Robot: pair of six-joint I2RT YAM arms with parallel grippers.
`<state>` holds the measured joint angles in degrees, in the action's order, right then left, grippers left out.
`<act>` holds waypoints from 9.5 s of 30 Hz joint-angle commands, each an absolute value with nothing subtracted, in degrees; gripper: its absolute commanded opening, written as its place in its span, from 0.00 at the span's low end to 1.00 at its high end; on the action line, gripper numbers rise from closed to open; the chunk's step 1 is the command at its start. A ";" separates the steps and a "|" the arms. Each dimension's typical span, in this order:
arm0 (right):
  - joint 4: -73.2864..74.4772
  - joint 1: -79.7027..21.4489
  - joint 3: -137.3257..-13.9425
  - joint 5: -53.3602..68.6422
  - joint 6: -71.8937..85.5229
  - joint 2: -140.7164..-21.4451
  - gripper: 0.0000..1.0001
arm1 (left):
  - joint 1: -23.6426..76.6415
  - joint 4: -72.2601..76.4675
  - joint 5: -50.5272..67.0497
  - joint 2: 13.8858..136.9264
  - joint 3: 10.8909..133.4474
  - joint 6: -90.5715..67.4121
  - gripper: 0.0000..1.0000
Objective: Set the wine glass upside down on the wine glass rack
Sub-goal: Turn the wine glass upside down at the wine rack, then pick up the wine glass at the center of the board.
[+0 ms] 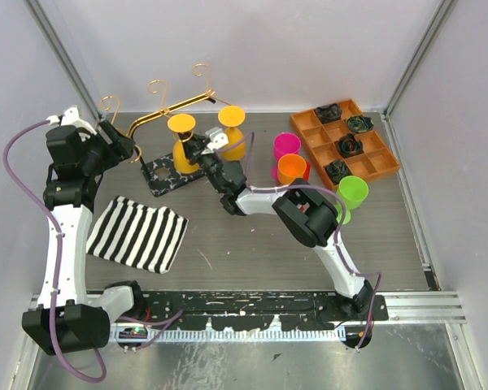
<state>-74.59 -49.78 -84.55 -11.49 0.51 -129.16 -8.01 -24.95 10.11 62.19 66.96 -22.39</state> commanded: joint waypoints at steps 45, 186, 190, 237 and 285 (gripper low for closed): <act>-80.53 -52.36 -73.30 1.44 -10.36 -118.79 0.04 | -9.30 -22.06 13.52 62.01 65.71 -22.94 0.78; 15.99 -28.46 -35.94 -20.30 35.44 -65.55 0.51 | 14.68 -45.18 -0.65 27.73 50.61 -15.82 0.99; 17.69 -28.45 -34.67 -18.71 36.37 -63.34 0.50 | 14.75 -45.19 -0.61 27.75 50.58 -15.84 0.99; 14.81 -29.71 -30.38 -10.39 40.68 -62.62 0.56 | 14.63 -45.11 -0.51 27.84 50.53 -15.91 0.99; 9.88 -29.71 -26.59 -10.13 44.36 -63.86 0.36 | 14.70 -45.08 -0.26 28.28 50.46 -15.84 0.99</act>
<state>12.40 -29.56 -26.50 -9.30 43.94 -65.28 14.57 -45.36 -0.93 27.97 51.20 -16.16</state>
